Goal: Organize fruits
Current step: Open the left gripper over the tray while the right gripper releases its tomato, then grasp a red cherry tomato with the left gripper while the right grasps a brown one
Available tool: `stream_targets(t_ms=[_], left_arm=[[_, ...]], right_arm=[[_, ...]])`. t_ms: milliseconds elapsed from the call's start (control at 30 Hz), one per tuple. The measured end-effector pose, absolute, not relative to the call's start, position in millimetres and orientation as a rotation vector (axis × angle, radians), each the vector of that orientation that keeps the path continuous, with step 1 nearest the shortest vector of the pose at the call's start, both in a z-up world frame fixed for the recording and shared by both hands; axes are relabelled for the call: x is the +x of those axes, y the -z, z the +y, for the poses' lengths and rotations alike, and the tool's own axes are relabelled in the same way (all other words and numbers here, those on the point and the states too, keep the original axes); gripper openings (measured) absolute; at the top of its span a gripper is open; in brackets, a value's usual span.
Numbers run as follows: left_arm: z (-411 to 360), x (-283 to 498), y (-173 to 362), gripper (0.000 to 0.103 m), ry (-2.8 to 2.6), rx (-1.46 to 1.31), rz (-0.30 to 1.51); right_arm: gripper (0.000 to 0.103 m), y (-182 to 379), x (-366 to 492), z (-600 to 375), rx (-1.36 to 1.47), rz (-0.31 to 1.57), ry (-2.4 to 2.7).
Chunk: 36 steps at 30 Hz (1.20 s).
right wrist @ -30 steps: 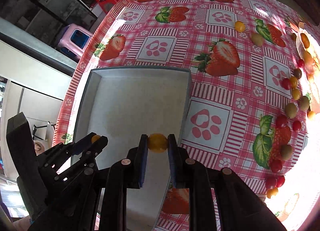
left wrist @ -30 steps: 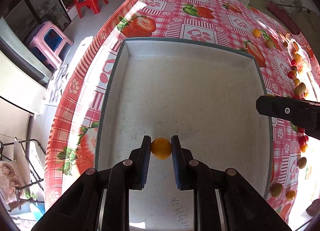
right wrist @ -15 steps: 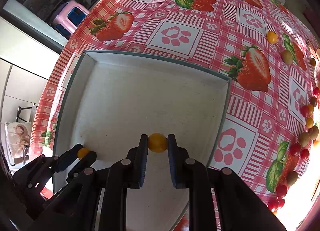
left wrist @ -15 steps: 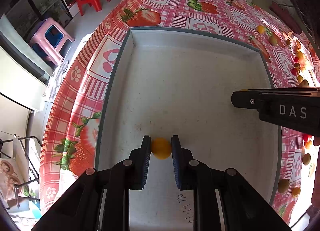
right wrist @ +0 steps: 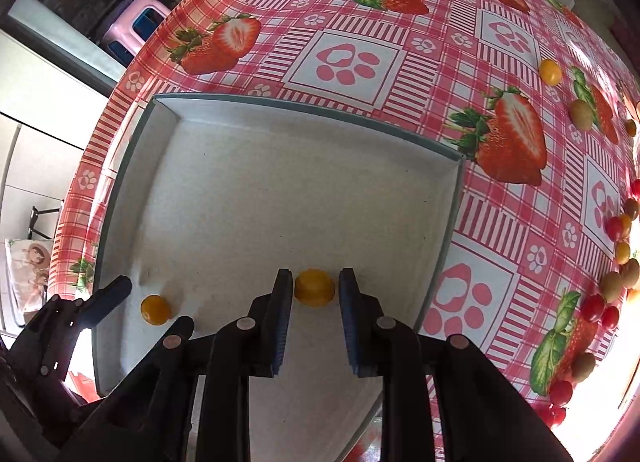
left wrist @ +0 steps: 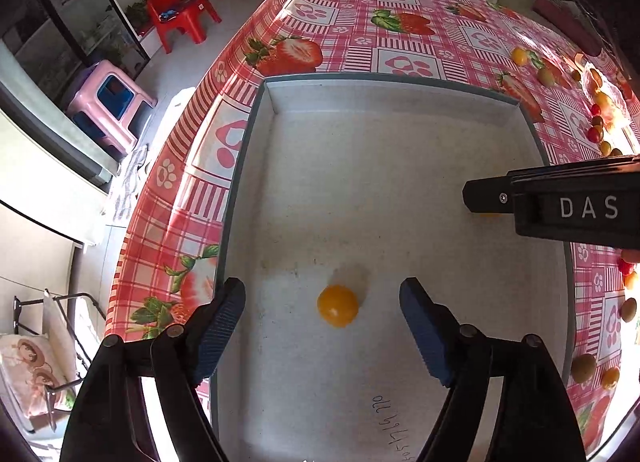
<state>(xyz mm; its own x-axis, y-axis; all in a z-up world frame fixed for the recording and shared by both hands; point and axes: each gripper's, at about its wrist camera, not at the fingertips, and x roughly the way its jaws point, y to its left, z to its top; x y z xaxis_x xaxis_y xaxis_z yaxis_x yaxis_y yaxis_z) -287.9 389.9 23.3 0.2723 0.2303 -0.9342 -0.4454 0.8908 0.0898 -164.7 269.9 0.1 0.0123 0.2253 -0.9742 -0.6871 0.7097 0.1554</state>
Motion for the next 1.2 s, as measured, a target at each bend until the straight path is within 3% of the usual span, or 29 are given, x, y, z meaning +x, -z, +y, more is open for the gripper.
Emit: stream_targets(t_ms=[167, 233, 800, 1200], left_arm=[[389.6, -283.4, -24.0, 0.080, -0.451, -0.198, 1.246], [385.8, -280.6, -27.2, 0.080, -0.437, -0.199, 1.248], [285.7, -211.4, -63.5, 0.080, -0.215, -0.034, 1.208], [215.0, -145.2, -43.4, 0.080, -0.080, -0.017, 1.242]], right_arm=[[0.075, -26.4, -156.9, 257.9, -0.341, 1.347, -0.757], [0.081, -37.5, -153.5, 249.8, -0.294, 1.332, -0.766], [0.081, -55.6, -136.5, 64.9, -0.116, 1.362, -0.434], [0.081, -26.1, -162.3, -14.7, -0.056, 1.435, -0.310]])
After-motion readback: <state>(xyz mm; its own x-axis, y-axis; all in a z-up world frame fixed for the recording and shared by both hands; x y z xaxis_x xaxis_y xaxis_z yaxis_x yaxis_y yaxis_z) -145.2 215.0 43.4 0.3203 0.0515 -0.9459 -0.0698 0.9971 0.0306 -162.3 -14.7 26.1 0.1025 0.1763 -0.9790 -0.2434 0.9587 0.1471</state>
